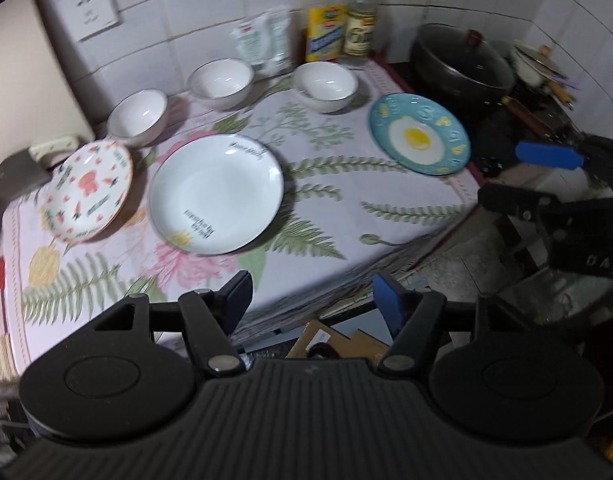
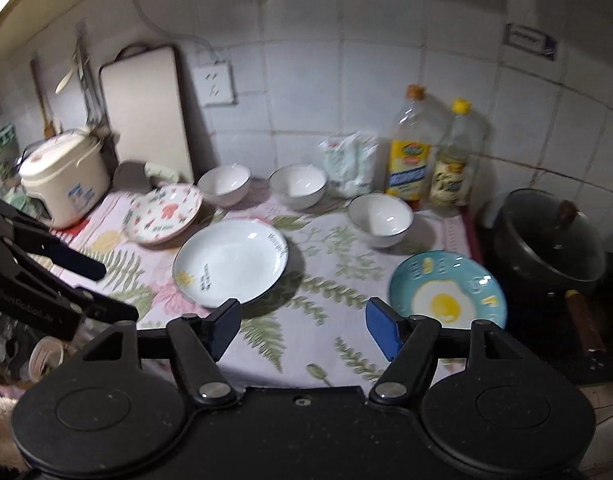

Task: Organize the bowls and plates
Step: 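Move both grippers to the blue egg plate and grasp its rim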

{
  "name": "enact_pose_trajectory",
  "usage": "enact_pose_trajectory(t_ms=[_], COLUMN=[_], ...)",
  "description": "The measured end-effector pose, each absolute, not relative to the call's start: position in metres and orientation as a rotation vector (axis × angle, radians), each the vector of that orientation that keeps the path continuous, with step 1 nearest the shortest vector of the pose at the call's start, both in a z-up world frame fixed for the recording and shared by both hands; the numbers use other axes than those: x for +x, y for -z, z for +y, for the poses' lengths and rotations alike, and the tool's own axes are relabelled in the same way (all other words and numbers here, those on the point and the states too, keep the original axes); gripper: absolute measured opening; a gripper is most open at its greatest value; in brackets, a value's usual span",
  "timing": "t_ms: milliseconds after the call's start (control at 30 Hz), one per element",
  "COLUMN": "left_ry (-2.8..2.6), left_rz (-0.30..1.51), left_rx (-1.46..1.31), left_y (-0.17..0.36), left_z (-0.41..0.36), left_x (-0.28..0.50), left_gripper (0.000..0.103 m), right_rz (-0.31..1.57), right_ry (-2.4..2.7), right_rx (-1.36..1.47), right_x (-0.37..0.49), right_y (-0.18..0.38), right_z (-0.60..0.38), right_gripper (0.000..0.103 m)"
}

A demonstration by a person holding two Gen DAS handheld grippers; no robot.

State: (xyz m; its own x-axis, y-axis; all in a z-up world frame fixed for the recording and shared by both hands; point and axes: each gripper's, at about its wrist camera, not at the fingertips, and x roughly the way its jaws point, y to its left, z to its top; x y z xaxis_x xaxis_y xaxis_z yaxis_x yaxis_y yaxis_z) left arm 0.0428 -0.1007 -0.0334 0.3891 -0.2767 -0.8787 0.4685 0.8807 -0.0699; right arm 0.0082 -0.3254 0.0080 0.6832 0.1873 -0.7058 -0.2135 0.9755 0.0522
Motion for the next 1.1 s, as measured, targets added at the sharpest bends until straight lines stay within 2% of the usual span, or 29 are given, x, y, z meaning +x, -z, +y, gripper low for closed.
enact_pose_trajectory(t_ms=[233,467,767,1100], left_ry=[0.526,0.542,0.494,0.407], left_rz=[1.062,1.025,0.995,0.957], left_rx=[0.198,0.165,0.094,0.015], left_y=[0.031,0.046,0.093,0.148], left_z=[-0.135,-0.176,-0.226,-0.260], left_x=[0.056,0.082,0.111,0.135], left_gripper=[0.066,0.066,0.066,0.066], right_rz=[0.676,0.603,0.604,0.689], right_ry=[-0.148,-0.103,-0.124,-0.054], right_rx=[-0.050,-0.048,-0.033,0.148], right_x=[-0.006,0.001,0.031,0.065], right_y=[-0.027,-0.012,0.044,0.117], right_z=[-0.359,-0.396,-0.438,-0.488], right_gripper=[0.073,0.073,0.073,0.073])
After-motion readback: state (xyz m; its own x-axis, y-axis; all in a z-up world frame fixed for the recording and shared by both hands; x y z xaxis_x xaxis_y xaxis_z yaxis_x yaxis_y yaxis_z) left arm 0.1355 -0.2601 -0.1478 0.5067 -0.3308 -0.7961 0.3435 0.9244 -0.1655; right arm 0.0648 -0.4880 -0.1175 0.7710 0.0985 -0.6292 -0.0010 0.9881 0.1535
